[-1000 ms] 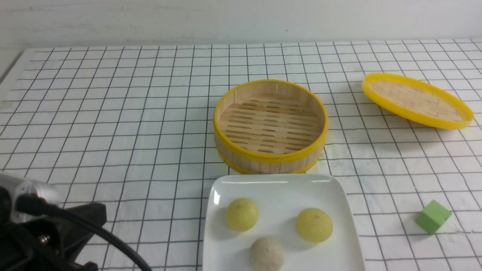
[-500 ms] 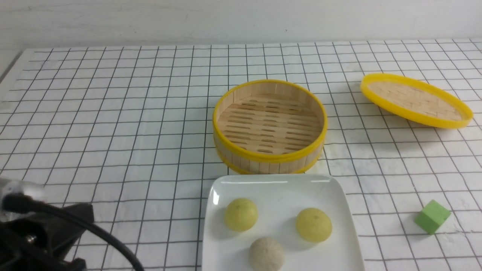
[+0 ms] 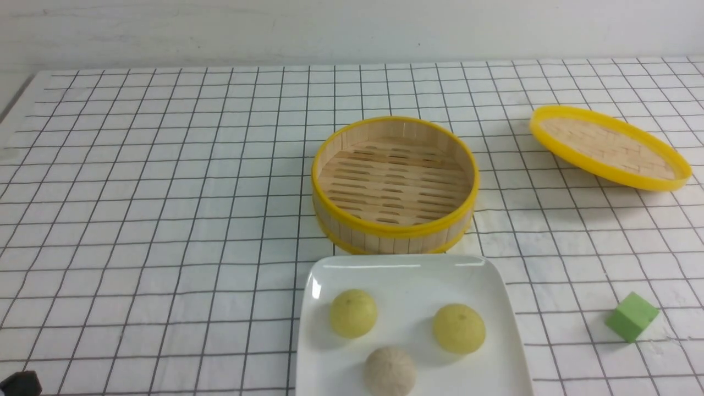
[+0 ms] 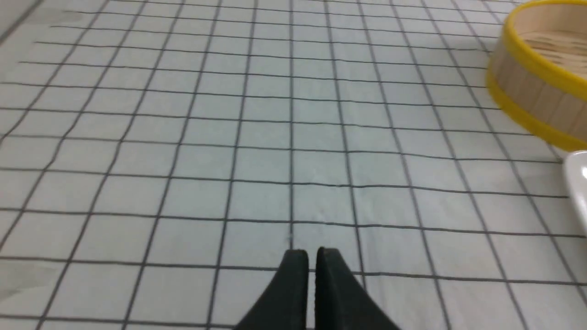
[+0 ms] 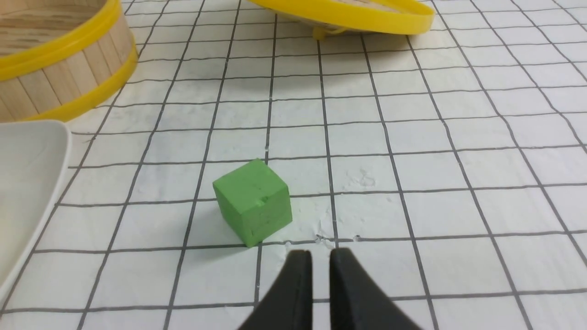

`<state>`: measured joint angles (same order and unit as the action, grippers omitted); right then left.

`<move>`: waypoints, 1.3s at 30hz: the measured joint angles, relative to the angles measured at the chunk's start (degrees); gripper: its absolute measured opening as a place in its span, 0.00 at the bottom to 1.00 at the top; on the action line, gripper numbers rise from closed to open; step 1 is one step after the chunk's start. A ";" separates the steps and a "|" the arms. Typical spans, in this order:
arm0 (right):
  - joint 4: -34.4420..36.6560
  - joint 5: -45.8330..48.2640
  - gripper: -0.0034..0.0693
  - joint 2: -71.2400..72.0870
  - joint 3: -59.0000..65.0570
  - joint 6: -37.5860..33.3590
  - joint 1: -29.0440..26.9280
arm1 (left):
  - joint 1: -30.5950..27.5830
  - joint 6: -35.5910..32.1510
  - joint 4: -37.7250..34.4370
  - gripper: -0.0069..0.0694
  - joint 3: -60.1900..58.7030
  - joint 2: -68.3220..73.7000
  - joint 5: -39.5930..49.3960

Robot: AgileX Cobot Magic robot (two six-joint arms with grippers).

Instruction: Put the steamed buns into the plate on the white-black tablecloth.

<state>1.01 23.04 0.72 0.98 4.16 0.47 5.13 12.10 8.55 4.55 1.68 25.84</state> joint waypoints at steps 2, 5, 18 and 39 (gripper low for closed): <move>0.00 0.00 0.17 0.00 0.00 0.00 0.00 | -2.37 -1.00 -0.57 0.16 -1.42 -1.27 -0.33; 0.00 0.00 0.18 0.00 0.00 0.00 0.00 | -4.41 -1.46 -0.82 0.16 -3.58 -2.23 -0.84; 0.00 0.00 0.19 0.00 0.00 0.00 0.00 | -4.84 -1.51 -1.11 0.16 -5.63 -2.37 -3.21; 0.00 0.00 0.23 0.00 0.00 0.00 0.00 | -4.84 -1.57 -1.12 0.20 -5.63 -2.37 -3.26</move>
<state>1.01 23.04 0.72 0.98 4.16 0.47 0.29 10.53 7.43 -1.09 -0.69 22.59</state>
